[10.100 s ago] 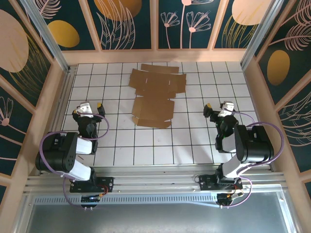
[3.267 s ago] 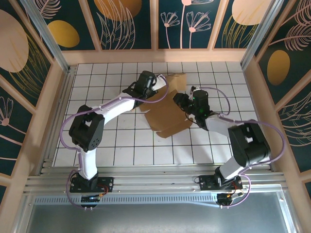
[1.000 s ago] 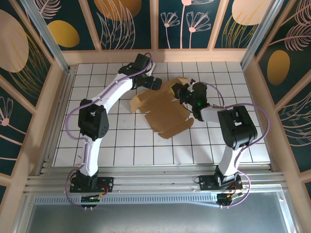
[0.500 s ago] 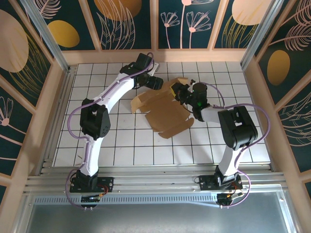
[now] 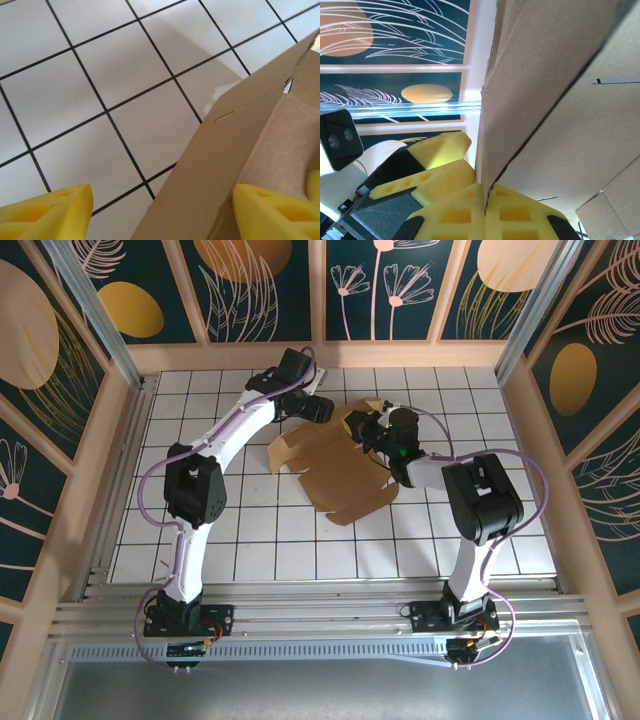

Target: Fold the paper box

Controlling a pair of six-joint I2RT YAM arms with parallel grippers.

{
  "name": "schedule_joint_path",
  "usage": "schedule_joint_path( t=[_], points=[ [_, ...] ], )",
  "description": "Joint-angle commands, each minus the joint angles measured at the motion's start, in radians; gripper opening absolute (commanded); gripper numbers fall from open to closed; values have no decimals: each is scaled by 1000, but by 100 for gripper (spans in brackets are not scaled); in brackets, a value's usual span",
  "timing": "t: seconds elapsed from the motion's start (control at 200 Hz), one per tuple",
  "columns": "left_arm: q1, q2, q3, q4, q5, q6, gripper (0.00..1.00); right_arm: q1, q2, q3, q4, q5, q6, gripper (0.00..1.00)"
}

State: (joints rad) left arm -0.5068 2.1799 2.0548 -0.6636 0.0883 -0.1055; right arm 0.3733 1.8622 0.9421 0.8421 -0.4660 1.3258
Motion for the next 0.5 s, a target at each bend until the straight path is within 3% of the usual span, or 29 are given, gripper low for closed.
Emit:
schedule_joint_path(
  t=[0.0,0.05,0.165,0.27,0.405,0.496],
  points=[
    [-3,-165,-68,17,-100,-132,73,6,20,16,16,1,5,2],
    [-3,-247,-132,54,-129,-219,76,7,23,12,17,1,6,1],
    [-4,-432,-303,78,-243,-536,68,9,32,6,31,1,14,0],
    [-4,-603,-512,161,-217,-787,57,8,37,4,36,-1,17,0],
    [-4,-789,-866,450,-99,-1136,39,9,40,6,35,-11,15,0],
    [-4,-821,-973,545,-125,-1209,35,9,36,1,32,-14,16,0]
  ],
)
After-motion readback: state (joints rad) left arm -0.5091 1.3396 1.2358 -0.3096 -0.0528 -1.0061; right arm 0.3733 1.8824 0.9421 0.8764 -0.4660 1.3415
